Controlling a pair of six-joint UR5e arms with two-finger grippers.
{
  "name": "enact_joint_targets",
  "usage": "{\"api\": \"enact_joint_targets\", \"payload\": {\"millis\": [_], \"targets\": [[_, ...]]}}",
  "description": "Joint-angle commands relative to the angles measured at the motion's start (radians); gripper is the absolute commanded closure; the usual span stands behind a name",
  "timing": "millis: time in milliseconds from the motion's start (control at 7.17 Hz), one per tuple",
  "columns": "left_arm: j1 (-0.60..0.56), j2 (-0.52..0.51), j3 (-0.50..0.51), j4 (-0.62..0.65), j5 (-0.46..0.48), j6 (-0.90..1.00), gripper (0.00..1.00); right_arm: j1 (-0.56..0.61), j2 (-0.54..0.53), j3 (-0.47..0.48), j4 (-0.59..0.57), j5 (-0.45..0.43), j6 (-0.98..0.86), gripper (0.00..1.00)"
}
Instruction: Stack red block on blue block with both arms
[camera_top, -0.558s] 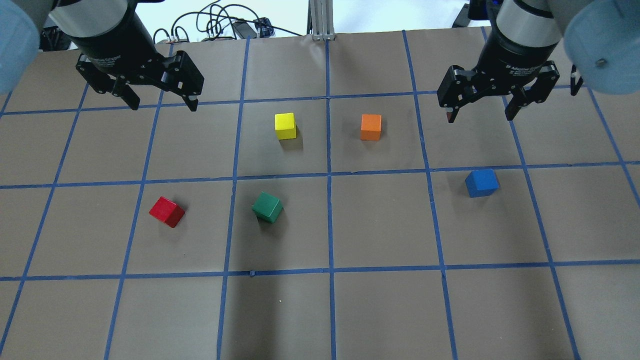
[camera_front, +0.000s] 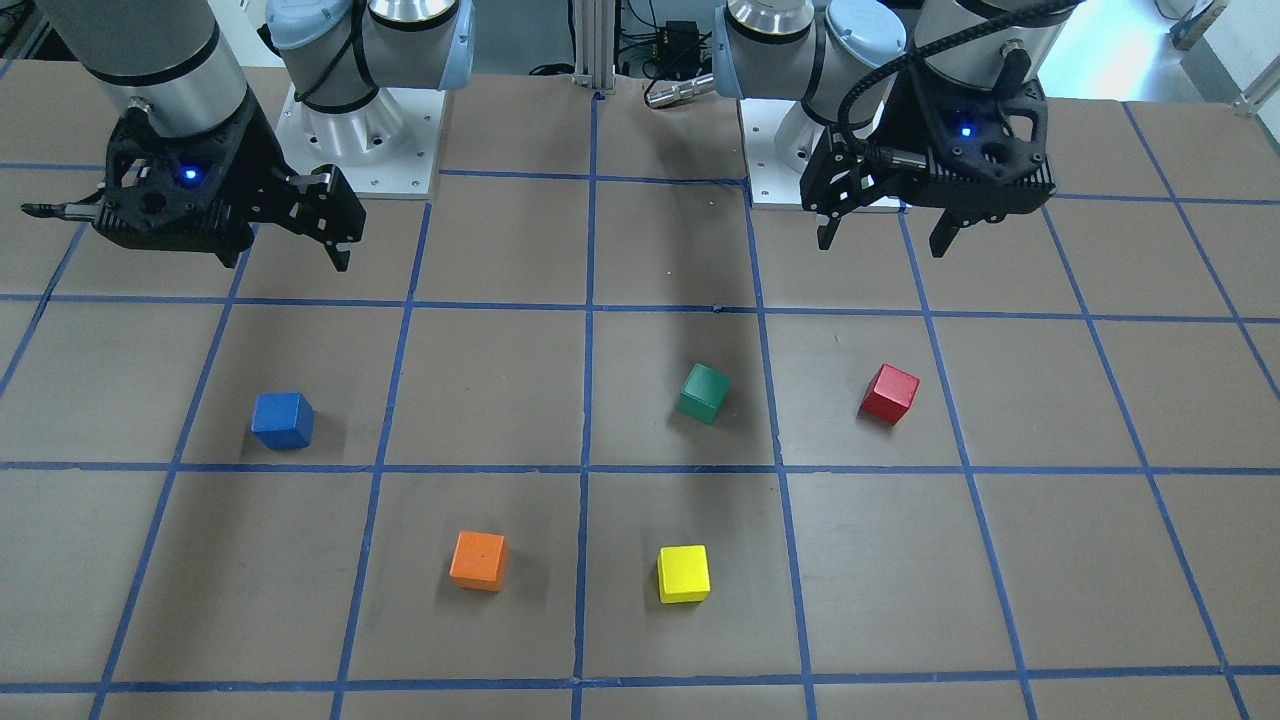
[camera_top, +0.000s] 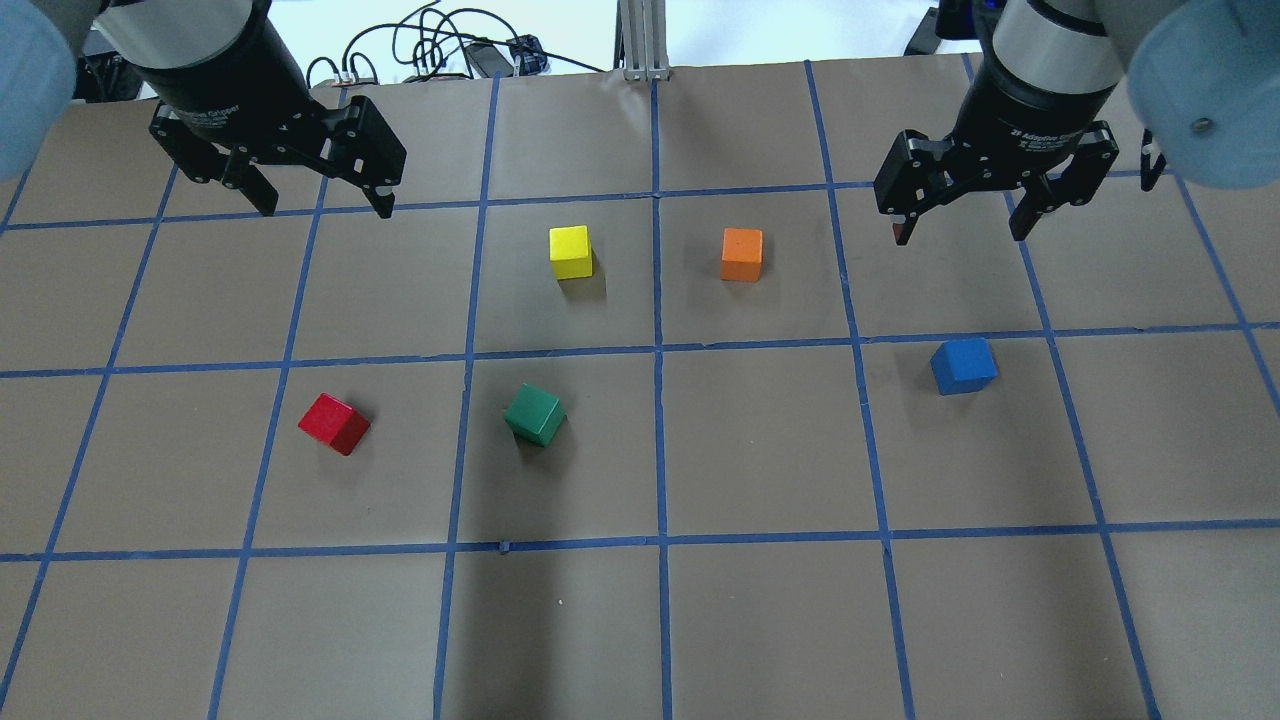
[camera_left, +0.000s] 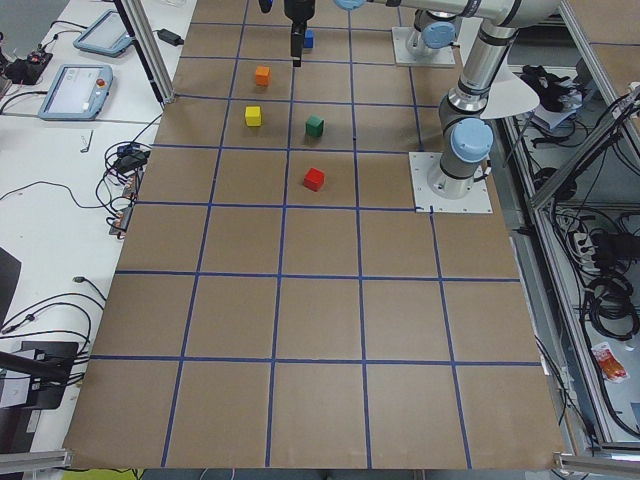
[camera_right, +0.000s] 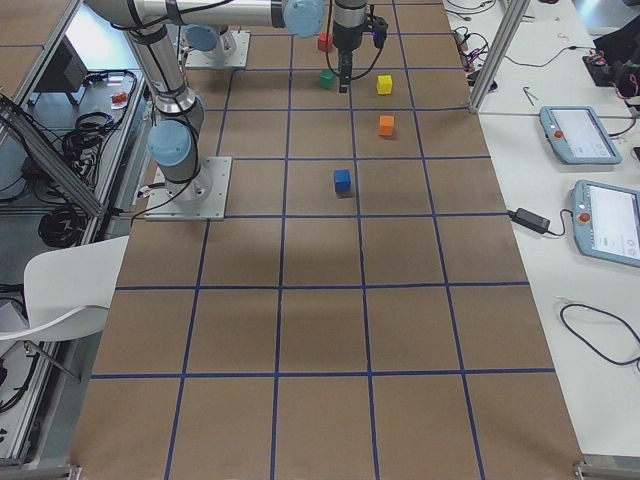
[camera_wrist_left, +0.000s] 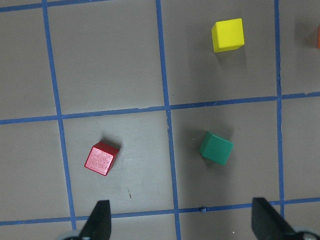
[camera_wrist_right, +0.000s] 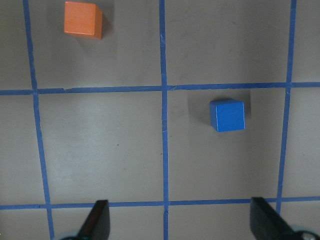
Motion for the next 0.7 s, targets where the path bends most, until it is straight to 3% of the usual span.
{"api": "enact_joint_targets", "payload": {"millis": [0,558], "targets": [[0.000,-0.005,0.015,-0.042,-0.002,-0.003,0.00,0.000,0.000,0.000,-0.006,-0.001,-0.002,0.00],[-0.001,-0.017,0.012,-0.042,0.001,-0.003,0.00,0.000,0.000,0.000,-0.006,-0.002,0.000,0.00]]}}
